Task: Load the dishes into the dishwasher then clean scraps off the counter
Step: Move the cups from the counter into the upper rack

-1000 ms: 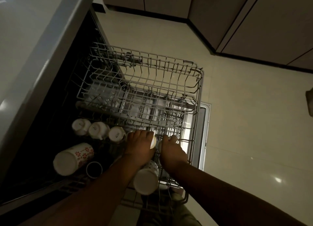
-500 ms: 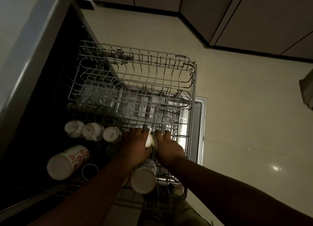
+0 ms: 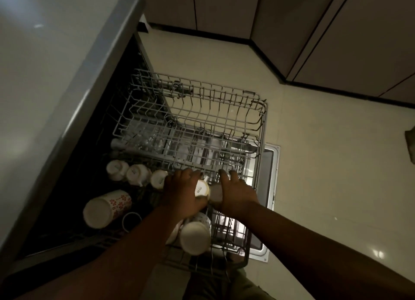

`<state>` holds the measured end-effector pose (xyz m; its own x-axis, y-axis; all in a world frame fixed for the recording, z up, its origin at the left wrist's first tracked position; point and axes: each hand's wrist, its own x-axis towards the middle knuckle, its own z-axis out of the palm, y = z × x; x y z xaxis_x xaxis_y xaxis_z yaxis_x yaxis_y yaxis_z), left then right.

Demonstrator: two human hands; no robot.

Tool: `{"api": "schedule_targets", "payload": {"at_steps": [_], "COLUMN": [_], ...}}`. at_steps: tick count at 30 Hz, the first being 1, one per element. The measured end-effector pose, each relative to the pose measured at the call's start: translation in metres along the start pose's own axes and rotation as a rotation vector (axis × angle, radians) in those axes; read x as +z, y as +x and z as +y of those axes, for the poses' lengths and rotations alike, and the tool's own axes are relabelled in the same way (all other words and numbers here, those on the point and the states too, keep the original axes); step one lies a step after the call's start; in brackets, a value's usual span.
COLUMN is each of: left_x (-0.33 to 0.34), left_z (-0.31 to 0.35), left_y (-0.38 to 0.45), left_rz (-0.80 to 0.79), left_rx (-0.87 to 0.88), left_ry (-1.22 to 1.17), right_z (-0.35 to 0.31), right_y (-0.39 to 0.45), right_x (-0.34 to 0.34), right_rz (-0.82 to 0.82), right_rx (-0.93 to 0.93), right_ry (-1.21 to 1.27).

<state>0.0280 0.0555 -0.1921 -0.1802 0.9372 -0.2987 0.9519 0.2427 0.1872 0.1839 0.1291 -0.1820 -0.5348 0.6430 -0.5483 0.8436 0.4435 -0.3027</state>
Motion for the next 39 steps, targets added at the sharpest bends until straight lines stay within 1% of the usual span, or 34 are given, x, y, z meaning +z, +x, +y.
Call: {"api": "schedule_targets", "payload": {"at_steps": [6, 10, 14, 19, 22, 27, 30, 34, 36, 37, 39], "left_x": [-0.040, -0.051, -0.066, -0.092, -0.105, -0.108, -0.092, -0.078, -0.076, -0.076, -0.072], "left_z": [-0.018, -0.029, -0.023, -0.012, -0.009, -0.011, -0.009, 0.001, 0.006, 0.007, 0.010], "left_y": [-0.037, -0.076, -0.127, -0.183, -0.222, -0.319, -0.398, -0.505, -0.555, -0.578, -0.617], "left_rz": [0.224, 0.279, 0.365, 0.395, 0.490, 0.551, 0.520, 0.519, 0.552, 0.579, 0.637], "left_rx": [-0.126, -0.211, -0.261, -0.391, -0.479, -0.619, -0.737, -0.918, -1.022, -1.056, -1.126], "left_ry": [0.042, -0.002, -0.041, 0.023, 0.078, 0.093, 0.126, 0.108, 0.118, 0.156, 0.151], "right_z": [-0.019, -0.046, -0.084, -0.132, -0.160, -0.204, -0.234, -0.275, -0.298, -0.309, -0.327], "right_y": [-0.012, -0.020, -0.043, -0.089, -0.125, -0.180, -0.236, -0.316, -0.355, -0.372, -0.399], "right_x": [-0.029, -0.040, -0.048, -0.059, -0.057, -0.028, 0.000, 0.046, 0.064, 0.073, 0.089], "right_rz": [0.064, 0.073, 0.133, 0.232, 0.272, 0.329, 0.345, 0.344, 0.367, 0.358, 0.323], "right_rx": [-0.213, -0.339, -0.485, -0.656, -0.745, -0.844, -0.919, -1.091, -1.180, -1.226, -1.320], "right_ry": [-0.160, -0.268, -0.363, -0.465, -0.518, -0.579, -0.599, -0.634, -0.602, -0.617, -0.637]}}
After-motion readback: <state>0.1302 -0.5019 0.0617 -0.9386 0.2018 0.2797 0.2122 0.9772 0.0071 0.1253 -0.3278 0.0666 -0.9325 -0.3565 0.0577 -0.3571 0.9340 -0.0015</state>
